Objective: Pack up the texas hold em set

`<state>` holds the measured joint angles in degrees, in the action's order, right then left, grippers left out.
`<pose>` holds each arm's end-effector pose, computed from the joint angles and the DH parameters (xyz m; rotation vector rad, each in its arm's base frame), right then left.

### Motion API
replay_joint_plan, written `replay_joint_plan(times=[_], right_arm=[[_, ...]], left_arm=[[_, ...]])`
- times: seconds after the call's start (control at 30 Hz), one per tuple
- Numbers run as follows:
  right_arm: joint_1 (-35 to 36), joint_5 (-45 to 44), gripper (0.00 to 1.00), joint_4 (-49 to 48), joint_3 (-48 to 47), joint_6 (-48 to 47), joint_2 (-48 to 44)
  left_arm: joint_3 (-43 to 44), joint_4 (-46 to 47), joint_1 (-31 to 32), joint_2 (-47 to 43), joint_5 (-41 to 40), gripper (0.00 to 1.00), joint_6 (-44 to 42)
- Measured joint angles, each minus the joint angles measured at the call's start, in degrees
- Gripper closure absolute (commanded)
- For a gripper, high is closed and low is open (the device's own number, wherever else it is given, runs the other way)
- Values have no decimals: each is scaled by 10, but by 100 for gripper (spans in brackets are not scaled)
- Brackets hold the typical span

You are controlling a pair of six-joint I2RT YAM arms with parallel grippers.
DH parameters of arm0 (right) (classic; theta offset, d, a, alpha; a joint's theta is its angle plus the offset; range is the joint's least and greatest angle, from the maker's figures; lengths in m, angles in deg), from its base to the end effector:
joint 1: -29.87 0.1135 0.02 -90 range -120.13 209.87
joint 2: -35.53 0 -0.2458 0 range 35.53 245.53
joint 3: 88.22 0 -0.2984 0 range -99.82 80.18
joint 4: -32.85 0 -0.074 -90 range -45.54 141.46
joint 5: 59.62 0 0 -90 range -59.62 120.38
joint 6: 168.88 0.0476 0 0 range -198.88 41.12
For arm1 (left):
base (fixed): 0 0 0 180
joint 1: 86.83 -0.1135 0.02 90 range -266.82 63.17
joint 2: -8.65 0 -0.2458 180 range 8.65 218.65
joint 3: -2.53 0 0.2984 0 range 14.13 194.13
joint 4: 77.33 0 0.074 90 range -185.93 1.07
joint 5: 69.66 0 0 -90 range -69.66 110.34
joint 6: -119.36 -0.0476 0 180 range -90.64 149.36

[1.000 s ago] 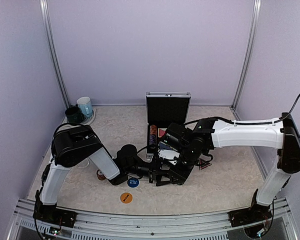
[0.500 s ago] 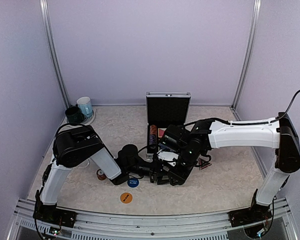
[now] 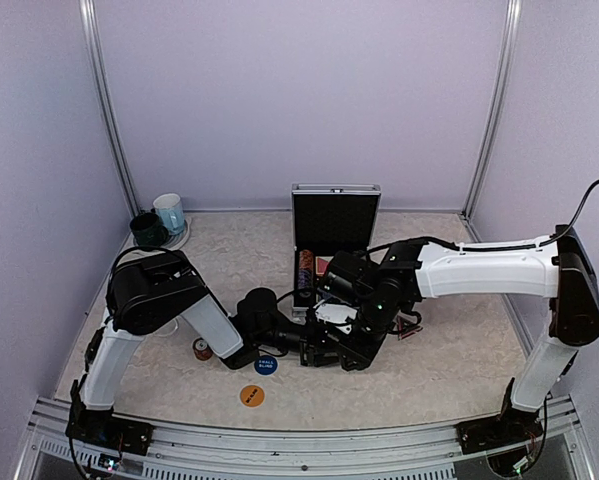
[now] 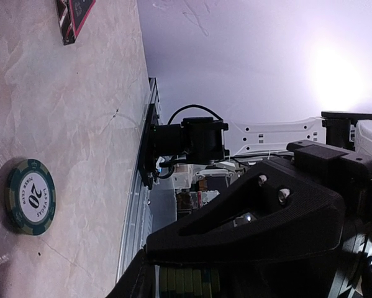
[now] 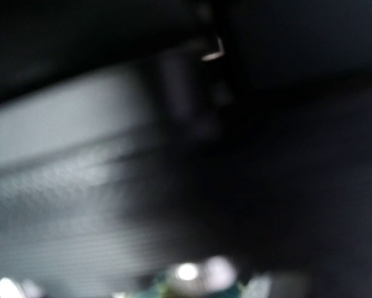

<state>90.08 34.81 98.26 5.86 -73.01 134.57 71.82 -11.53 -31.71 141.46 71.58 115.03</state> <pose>0.1823 0.3259 0.1695 -1.3824 2.6677 0.2619 0.2119 -0.3689 0.0309 -0.4111 -2.0679 2.1529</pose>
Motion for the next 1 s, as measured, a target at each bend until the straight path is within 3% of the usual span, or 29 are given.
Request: replay_joint_plan(times=[0.03, 0.07, 0.17, 0.23, 0.33, 0.43, 0.63, 0.87, 1.0], right_arm=[[0, -1, 100, 0, 0, 0, 0], [0, -2, 91, 0, 0, 0, 0], [0, -3, 46, 0, 0, 0, 0], [0, -3, 27, 0, -1, 0, -1], [0, 11, 13, 0, -4, 5, -19], [0, 21, 6, -1, -4, 12, -49], [0, 32, 4, -20, -2, 20, -113], [-5, 1, 2, -49, 25, 42, -161], [-14, -32, 2, -58, 45, 58, -175]], left_arm=[[0, -1, 0, 0, -1, 100, 0], [0, -1, 0, 0, -1, 100, 0], [0, -3, 0, 0, -2, 100, 0], [0, -6, -2, -1, 0, 100, -7], [0, -28, -6, -3, 5, 100, -40], [0, -68, -16, -19, 8, 100, -80], [11, -200, -48, -77, 4, 100, -189], [93, -402, -78, -111, -25, 100, -354], [132, -471, -91, -111, -29, 100, -416]])
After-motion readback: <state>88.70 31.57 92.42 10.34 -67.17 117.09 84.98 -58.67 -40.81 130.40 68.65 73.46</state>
